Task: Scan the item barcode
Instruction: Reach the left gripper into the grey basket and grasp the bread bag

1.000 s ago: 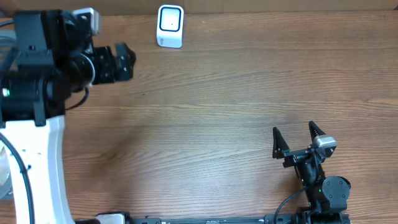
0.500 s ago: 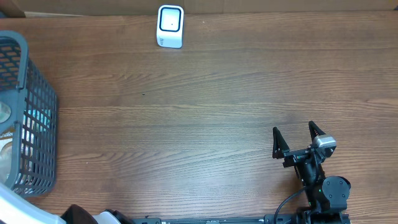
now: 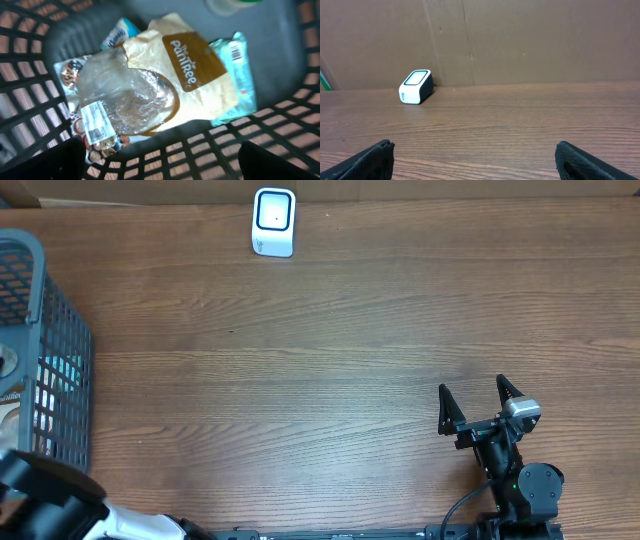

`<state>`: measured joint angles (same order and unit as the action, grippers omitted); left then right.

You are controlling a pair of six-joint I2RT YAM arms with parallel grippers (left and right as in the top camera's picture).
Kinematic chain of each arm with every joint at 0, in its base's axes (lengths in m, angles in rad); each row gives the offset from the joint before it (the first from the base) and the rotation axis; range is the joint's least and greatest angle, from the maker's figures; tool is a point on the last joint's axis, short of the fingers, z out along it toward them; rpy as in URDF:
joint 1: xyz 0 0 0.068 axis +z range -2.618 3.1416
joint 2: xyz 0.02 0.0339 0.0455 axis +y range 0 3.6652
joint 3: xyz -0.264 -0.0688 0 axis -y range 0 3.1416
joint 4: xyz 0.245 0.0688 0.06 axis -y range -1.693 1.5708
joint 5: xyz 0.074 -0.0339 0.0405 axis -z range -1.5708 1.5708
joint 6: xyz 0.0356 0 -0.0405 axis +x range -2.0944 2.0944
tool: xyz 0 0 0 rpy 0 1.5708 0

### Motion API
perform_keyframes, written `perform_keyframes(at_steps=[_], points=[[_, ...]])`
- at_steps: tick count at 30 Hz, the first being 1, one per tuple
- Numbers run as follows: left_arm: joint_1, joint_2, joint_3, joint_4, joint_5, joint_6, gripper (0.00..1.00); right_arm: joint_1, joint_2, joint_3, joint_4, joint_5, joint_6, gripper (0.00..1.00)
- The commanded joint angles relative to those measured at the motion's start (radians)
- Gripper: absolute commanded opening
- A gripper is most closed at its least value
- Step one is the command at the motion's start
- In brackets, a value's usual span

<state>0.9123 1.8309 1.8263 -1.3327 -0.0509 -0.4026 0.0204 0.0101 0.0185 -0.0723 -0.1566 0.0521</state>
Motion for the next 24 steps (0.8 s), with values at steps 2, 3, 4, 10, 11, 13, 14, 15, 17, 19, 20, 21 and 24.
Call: perform_keyframes(at_steps=[2, 3, 4, 10, 11, 13, 14, 15, 17, 19, 20, 21, 24], points=[[-0.002, 0.08, -0.01, 0.003, -0.008, 0.072, 1.0, -0.003, -0.007, -0.01, 0.004, 0.005, 0.001, 1.0], [-0.007, 0.094, -0.011, 0.009, -0.007, 0.092, 1.0, -0.003, -0.007, -0.01, 0.004, 0.005, 0.001, 1.0], [-0.01, 0.1, -0.013, 0.011, -0.007, 0.096, 1.0, -0.003, -0.007, -0.01, 0.004, 0.005, 0.001, 1.0], [-0.044, 0.146, -0.014, 0.025, -0.008, 0.142, 0.99, -0.003, -0.007, -0.01, 0.004, 0.005, 0.001, 1.0], [-0.053, 0.156, -0.017, 0.028, -0.008, 0.158, 1.0, -0.003, -0.007, -0.01, 0.004, 0.005, 0.001, 1.0], [-0.067, 0.166, -0.02, 0.03, -0.013, 0.179, 1.0, -0.003, -0.007, -0.01, 0.004, 0.005, 0.001, 1.0], [-0.076, 0.171, -0.02, 0.031, -0.017, 0.192, 1.0, -0.003, -0.007, -0.01, 0.004, 0.005, 0.001, 1.0], [-0.081, 0.172, -0.02, 0.032, -0.017, 0.199, 1.0, -0.003, -0.007, -0.01, 0.004, 0.005, 0.001, 1.0], [-0.091, 0.172, -0.023, 0.041, -0.031, 0.22, 1.0, -0.003, -0.007, -0.01, 0.004, 0.005, 0.001, 1.0], [-0.097, 0.172, -0.024, 0.043, -0.039, 0.243, 1.0, -0.003, -0.007, -0.01, 0.004, 0.005, 0.001, 1.0], [-0.098, 0.172, -0.024, 0.044, -0.042, 0.252, 1.0, -0.003, -0.007, -0.01, 0.004, 0.005, 0.001, 1.0], [-0.101, 0.172, -0.024, 0.044, -0.071, 0.253, 1.0, -0.003, -0.007, -0.01, 0.004, 0.005, 0.001, 1.0], [-0.105, 0.172, -0.028, 0.047, -0.118, 0.253, 1.0, -0.003, -0.007, -0.01, 0.004, 0.005, 0.001, 1.0]])
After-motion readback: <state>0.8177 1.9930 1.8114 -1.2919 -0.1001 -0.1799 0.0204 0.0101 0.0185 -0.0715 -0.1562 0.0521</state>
